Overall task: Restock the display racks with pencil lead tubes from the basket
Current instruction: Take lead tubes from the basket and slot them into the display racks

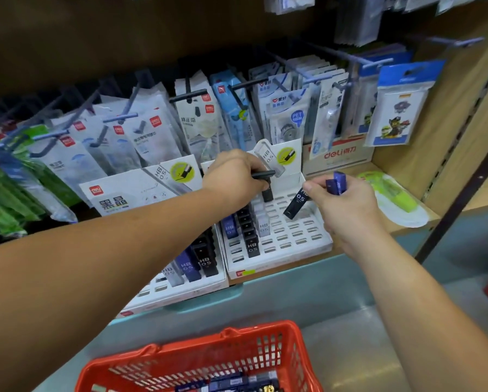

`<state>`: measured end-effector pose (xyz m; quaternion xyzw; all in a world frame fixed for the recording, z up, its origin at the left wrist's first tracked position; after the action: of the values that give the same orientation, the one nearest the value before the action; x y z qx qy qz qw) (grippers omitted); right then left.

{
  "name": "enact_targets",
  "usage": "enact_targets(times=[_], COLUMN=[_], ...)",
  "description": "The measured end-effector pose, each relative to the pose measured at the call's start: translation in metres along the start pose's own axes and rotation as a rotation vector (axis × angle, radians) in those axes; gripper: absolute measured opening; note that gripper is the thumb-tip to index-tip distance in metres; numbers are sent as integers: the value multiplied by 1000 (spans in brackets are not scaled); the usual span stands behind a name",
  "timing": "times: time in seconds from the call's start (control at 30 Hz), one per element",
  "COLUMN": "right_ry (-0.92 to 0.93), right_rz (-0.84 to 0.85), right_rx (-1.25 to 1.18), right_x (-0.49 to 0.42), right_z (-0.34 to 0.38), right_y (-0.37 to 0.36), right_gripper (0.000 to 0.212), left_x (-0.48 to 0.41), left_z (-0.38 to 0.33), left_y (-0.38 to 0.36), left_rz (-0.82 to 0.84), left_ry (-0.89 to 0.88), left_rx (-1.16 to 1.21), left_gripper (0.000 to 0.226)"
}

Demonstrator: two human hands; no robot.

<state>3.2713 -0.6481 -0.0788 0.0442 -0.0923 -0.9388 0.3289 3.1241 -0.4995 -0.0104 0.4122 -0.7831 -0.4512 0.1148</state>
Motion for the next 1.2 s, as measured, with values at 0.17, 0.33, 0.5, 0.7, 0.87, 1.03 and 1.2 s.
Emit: enact_targets(times=[0.17,0.33,0.5,0.7,0.87,1.03,1.2], right_ry=[-26,18,141,255,319,396,420], right_rz=[8,-4,-66,-75,9,51,86], right_rx=[-69,-84,8,134,299,350,332], right_x=[-3,-3,-1,-8,-10,-10,-16], right_z=[-2,1,15,30,24,26,25], right_y=[-2,-4,-8,-28,-54,-63,-63], right_gripper=[9,8,8,9,9,28,34], left_x=[-9,-13,-12,1,6,5,6], left_z=[-10,-17,-22,-11,-14,5,14], left_y=[4,3,-8,-1,2,1,1], left_rz=[68,174,207,411,372,346,351], left_ry=[-30,-65,-114,-83,-227,-150,13], left_rx=[-84,-258,-341,-265,-375,-283,-20], left_gripper=[15,7,32,20,35,14,14])
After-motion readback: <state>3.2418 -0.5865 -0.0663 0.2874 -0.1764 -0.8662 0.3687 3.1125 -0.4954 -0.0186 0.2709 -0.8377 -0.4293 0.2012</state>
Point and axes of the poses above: each hand's wrist, its own x-axis away from the middle knuckle, its own y-axis out of the back of the hand, z = x × y, the point moved 7 cm from there along -x, towards the middle knuckle, and after that the axes turned 8 degrees about x, right-handed, at the moved point
